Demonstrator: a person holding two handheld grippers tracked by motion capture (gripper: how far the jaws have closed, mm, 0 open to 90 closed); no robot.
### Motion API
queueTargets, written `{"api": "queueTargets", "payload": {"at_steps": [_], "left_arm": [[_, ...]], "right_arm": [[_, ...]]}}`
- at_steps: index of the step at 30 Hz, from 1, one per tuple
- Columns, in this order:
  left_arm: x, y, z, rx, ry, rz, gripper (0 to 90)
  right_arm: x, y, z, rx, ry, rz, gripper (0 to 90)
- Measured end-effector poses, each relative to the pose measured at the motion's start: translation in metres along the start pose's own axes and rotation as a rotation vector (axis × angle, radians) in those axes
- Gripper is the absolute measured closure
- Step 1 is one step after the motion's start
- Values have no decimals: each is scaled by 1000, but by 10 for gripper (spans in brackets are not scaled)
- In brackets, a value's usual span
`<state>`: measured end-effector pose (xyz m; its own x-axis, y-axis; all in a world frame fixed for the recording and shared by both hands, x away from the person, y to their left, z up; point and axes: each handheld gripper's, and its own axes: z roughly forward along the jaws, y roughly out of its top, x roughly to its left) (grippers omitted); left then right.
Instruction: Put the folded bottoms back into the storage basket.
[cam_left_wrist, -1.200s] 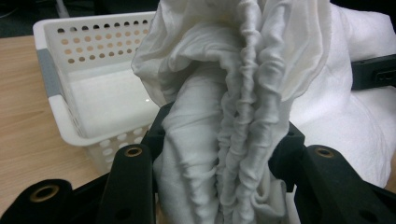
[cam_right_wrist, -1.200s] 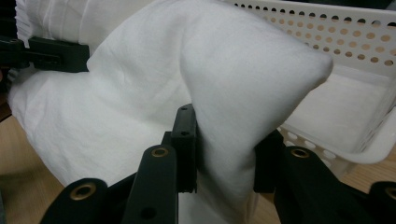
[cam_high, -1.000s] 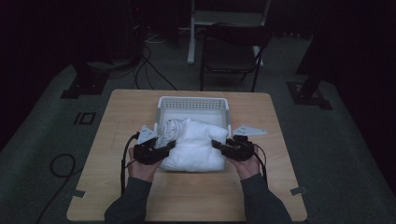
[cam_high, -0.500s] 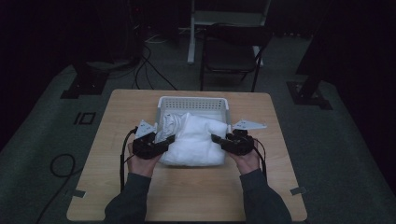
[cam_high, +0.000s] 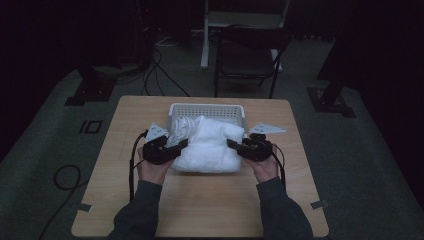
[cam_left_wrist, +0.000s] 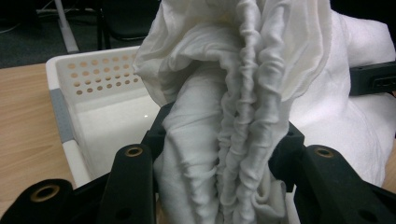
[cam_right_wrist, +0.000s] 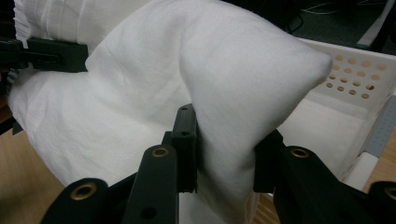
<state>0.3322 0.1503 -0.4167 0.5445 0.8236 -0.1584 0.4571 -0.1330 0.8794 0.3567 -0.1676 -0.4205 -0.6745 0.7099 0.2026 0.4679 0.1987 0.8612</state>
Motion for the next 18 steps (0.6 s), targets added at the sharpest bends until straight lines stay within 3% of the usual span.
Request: {"api": "queueTargets", "payload": {"at_steps": [18], "left_arm": [[3, 10, 3, -8, 10, 1, 550]], "right_arm": [[-3, 11, 4, -1, -17, -14, 695]]}}
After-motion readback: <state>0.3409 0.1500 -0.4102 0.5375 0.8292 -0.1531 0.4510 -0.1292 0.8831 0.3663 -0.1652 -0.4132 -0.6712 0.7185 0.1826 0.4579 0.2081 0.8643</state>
